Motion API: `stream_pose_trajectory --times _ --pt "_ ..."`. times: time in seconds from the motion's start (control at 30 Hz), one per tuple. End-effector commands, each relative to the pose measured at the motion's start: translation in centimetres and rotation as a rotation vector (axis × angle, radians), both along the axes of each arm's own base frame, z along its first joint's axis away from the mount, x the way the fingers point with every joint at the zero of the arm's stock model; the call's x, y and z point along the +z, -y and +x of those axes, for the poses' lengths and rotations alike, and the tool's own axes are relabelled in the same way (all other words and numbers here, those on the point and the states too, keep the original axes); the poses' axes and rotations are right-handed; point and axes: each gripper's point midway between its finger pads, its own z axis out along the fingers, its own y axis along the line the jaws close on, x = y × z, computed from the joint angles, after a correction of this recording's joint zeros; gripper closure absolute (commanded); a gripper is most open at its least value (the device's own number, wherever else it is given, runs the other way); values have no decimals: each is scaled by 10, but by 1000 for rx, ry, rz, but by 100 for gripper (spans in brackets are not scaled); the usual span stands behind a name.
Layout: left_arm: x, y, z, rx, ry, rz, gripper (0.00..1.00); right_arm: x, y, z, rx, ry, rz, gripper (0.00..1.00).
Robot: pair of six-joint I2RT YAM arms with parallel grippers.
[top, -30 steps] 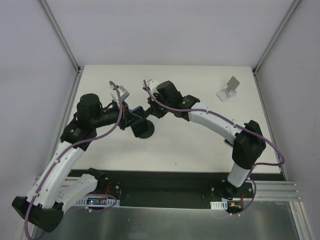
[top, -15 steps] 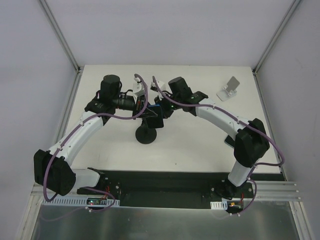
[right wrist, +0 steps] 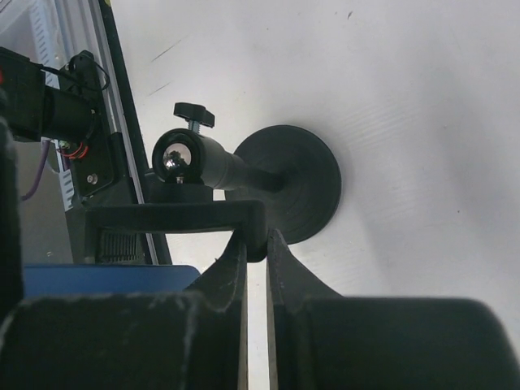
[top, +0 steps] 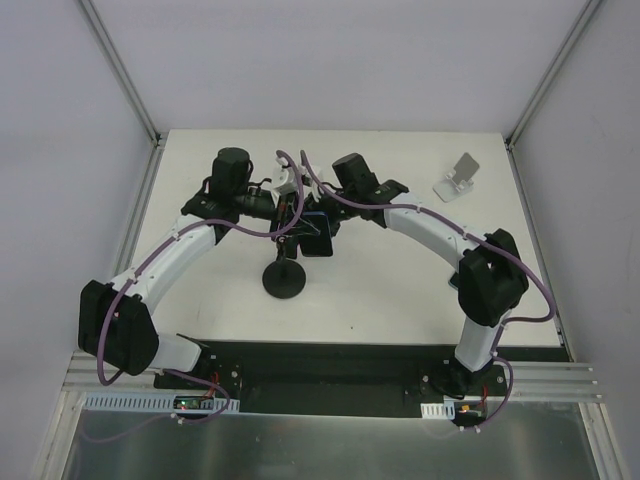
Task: Place the phone on the phone stand
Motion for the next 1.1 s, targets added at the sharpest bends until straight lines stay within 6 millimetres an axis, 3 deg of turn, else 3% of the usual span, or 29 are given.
stream_pose_trajectory --times 0.0,0.17,0.33,0.57,0.63,0.67,0.7,0.73,0.77,0.8,0.83,0.87,0.93,0.97,1.0,1.07 --pt "14 1 -2 -69 110 -52 100 56 -18 -1 100 90 153 100" --pt "1 -2 6 -41 79 -9 100 55 -14 1 89 116 134 100" --pt "1 -9 3 8 100 15 100 49 -7 8 46 142 100 100" --pt "-5 -24 13 190 139 98 100 48 5 25 -98 202 48 100" --pt "-9 -34 24 316 126 148 100 47 9 30 -178 195 39 100" --pt "-10 -39 26 355 129 163 100 58 14 42 -265 252 47 100" --pt "-24 -50 36 467 115 220 100 46 20 44 -330 241 21 100" --pt "-21 -58 37 524 135 228 100 46 19 42 -371 250 25 100" --pt "-23 -64 38 569 136 243 100 64 24 52 -510 277 67 100" --pt "-30 -71 41 626 118 263 100 49 29 49 -577 260 46 100" --pt "-30 -80 45 696 127 282 100 48 24 39 -601 254 53 100" --pt "-32 -83 45 725 123 289 100 67 30 48 -752 276 123 99" --pt "-39 -95 51 830 111 324 100 67 22 29 -790 310 155 100" --pt "-42 -94 50 842 93 329 100 78 32 35 -897 373 165 100" --pt "-48 -96 51 860 85 335 100 84 22 20 -892 398 182 100" --pt "-53 -100 54 921 74 345 100 93 26 16 -987 447 206 100"
